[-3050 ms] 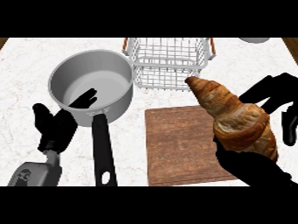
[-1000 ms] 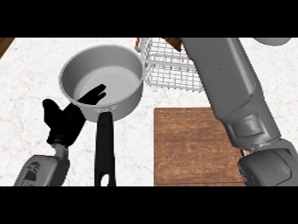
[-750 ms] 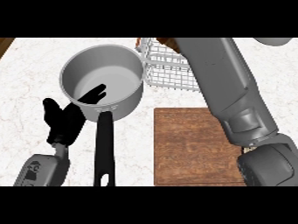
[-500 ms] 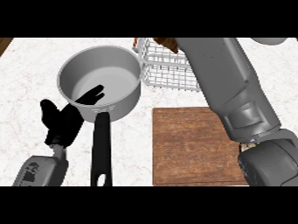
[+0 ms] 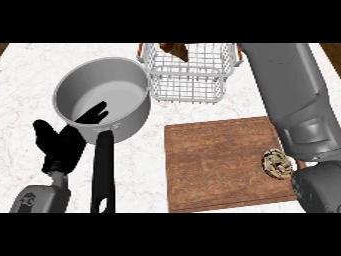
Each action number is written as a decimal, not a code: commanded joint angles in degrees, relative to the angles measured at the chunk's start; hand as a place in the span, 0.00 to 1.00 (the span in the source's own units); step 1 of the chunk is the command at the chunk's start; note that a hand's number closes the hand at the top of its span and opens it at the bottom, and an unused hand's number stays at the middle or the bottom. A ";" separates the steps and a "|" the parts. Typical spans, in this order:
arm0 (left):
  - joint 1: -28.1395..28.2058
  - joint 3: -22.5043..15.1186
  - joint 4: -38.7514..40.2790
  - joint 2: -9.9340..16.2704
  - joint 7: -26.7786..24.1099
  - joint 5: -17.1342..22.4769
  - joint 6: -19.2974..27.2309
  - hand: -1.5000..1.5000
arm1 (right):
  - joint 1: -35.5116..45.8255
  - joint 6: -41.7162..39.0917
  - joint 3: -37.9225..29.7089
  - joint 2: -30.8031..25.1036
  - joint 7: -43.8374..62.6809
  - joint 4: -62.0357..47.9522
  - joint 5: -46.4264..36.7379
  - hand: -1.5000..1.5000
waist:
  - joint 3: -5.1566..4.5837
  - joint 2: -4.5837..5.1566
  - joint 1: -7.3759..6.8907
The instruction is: Pick the croissant from the cutting board and place it in the tiered basket
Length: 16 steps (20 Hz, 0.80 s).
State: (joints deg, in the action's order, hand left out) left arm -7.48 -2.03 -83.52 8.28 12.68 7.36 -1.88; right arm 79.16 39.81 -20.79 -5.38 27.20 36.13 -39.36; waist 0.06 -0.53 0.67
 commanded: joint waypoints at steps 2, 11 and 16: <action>2.62 1.70 -1.60 1.88 -0.80 1.86 -2.31 0.50 | -6.70 -13.12 1.15 -5.00 2.66 11.04 3.35 0.00 | 0.02 -1.20 2.82; 3.39 1.62 -3.21 -0.09 0.11 -0.17 1.56 0.50 | -22.38 -36.58 1.40 -12.74 4.71 32.79 13.26 0.00 | 0.06 -1.85 6.22; 3.73 2.55 -3.94 0.37 1.28 1.62 0.32 0.50 | -31.10 -45.75 -1.98 -18.53 9.82 47.76 19.43 0.00 | 0.00 -1.83 7.09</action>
State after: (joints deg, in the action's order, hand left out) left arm -1.47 0.95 -86.92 9.75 13.38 8.26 -1.70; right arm 53.46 1.37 -20.58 -19.37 33.83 73.91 -24.35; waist 0.11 -2.37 6.65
